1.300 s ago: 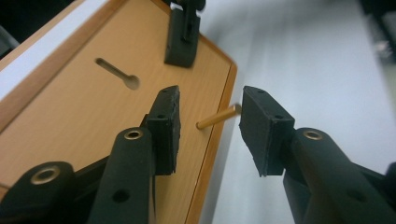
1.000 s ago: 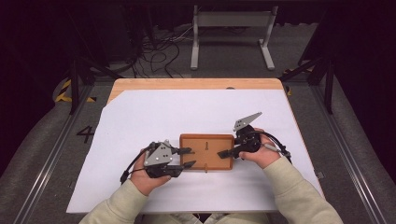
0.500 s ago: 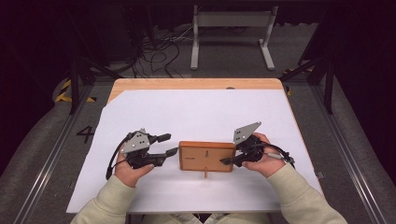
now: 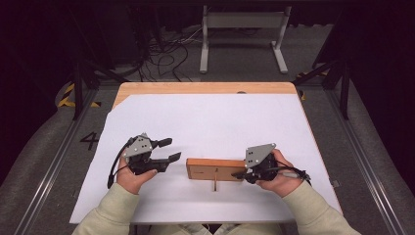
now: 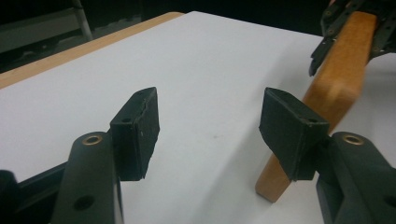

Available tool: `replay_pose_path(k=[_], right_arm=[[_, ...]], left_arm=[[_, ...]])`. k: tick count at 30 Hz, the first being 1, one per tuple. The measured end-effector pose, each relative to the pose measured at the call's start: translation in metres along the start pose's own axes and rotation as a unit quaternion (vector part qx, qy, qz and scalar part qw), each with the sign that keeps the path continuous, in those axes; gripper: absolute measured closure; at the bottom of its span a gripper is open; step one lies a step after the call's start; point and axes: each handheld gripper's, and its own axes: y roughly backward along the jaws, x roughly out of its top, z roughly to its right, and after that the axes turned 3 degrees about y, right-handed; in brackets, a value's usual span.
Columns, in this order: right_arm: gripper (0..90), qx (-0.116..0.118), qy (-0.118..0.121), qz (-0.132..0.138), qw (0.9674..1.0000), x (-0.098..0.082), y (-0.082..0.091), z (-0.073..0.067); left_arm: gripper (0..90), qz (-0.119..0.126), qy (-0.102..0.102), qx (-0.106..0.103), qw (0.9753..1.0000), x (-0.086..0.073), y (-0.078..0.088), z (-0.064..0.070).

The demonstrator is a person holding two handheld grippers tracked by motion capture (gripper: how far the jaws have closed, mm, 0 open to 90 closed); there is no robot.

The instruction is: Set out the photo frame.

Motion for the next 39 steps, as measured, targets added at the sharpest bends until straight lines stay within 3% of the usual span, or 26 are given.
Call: replay_pose_path(k=[8,12,18,23,25,27,29,35,36,39], right_arm=[[68.9,-0.015,0.036,0.003,0.9992,0.000,0.002,-0.013],[68.1,-0.015,0.048,0.000,0.9987,0.000,0.002,-0.021],[65.5,-0.014,0.060,-0.007,0.9981,0.000,0.001,-0.031],[64.4,-0.018,0.055,-0.003,0.9983,0.000,0.002,-0.032],[59.6,-0.021,0.048,0.001,0.9986,0.000,0.002,-0.032],[51.4,-0.025,0.019,0.004,0.9995,-0.002,0.003,-0.031],[50.8,-0.028,0.006,0.002,0.9996,-0.003,0.004,-0.031],[52.6,-0.040,-0.063,-0.002,0.9972,-0.014,0.016,-0.033],[52.6,-0.040,-0.063,-0.002,0.9972,-0.014,0.016,-0.033],[60.2,-0.037,-0.104,-0.006,0.9939,-0.026,0.020,-0.035]], left_arm=[[37.1,-0.017,0.024,0.011,0.9995,-0.006,-0.004,-0.006],[37.0,-0.023,0.027,0.013,0.9993,-0.007,-0.005,-0.007],[37.1,-0.035,0.032,0.015,0.9988,-0.008,-0.007,-0.008],[37.0,-0.038,0.038,0.017,0.9984,-0.009,-0.007,-0.008],[37.1,-0.038,0.039,0.017,0.9984,-0.009,-0.007,-0.008],[37.1,-0.038,0.040,0.019,0.9983,-0.009,-0.007,-0.009],[37.1,-0.039,0.038,0.019,0.9983,-0.009,-0.007,-0.009],[37.1,-0.036,0.041,0.018,0.9983,-0.009,-0.008,-0.009],[37.1,-0.036,0.041,0.018,0.9983,-0.009,-0.008,-0.009],[37.1,-0.034,0.051,0.013,0.9980,-0.010,-0.010,-0.011]])
